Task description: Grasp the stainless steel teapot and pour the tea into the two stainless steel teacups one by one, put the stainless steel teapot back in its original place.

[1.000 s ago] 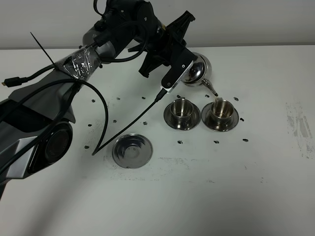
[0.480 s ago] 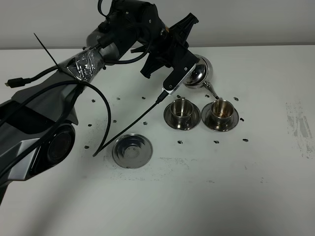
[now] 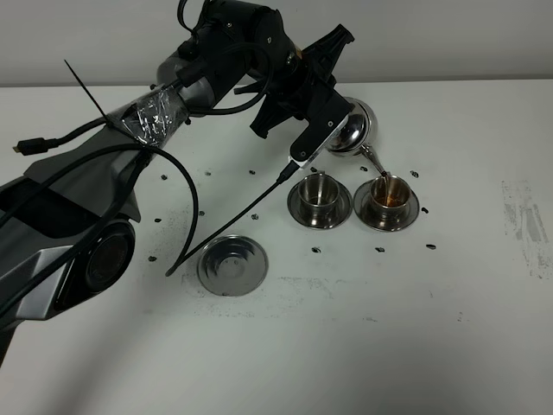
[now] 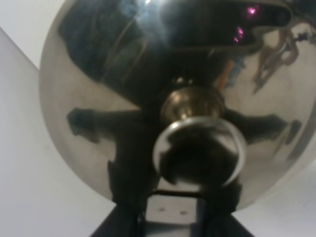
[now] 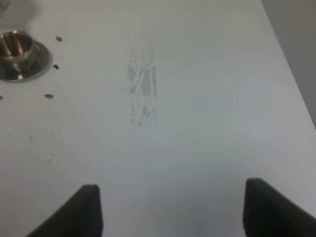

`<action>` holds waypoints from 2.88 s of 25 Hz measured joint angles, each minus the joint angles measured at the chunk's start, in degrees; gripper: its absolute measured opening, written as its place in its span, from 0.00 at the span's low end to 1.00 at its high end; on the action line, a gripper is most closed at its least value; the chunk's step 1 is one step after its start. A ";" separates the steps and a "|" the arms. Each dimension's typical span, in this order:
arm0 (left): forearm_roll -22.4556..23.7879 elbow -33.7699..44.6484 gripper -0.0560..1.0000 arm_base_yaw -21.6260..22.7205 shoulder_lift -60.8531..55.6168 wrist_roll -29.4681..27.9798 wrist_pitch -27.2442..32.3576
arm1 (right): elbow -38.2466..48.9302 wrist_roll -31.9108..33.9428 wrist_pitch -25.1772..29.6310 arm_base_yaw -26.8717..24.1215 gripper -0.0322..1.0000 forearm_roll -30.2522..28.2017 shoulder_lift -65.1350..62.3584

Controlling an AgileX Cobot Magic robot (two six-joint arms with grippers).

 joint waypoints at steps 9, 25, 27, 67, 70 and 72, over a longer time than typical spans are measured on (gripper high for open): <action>0.22 0.00 0.23 -0.23 0.00 0.00 -0.11 | 0.00 0.00 0.00 0.00 0.60 0.00 0.00; 1.65 0.00 0.23 -0.29 0.00 -0.28 -0.56 | 0.00 0.00 0.00 0.00 0.60 0.00 0.00; 1.65 0.00 0.23 -0.29 0.00 -0.34 -0.56 | 0.00 0.00 0.00 0.00 0.60 0.00 0.00; 1.72 0.00 0.23 -0.31 0.00 -0.51 -1.61 | 0.00 0.00 -0.05 0.00 0.60 0.00 0.00; 1.72 0.00 0.23 -0.31 0.00 -0.51 -1.81 | 0.00 0.00 -0.05 0.00 0.60 0.00 0.00; 1.74 0.00 0.23 -0.31 0.00 -0.51 -1.99 | 0.00 0.00 -0.05 0.00 0.60 0.00 0.00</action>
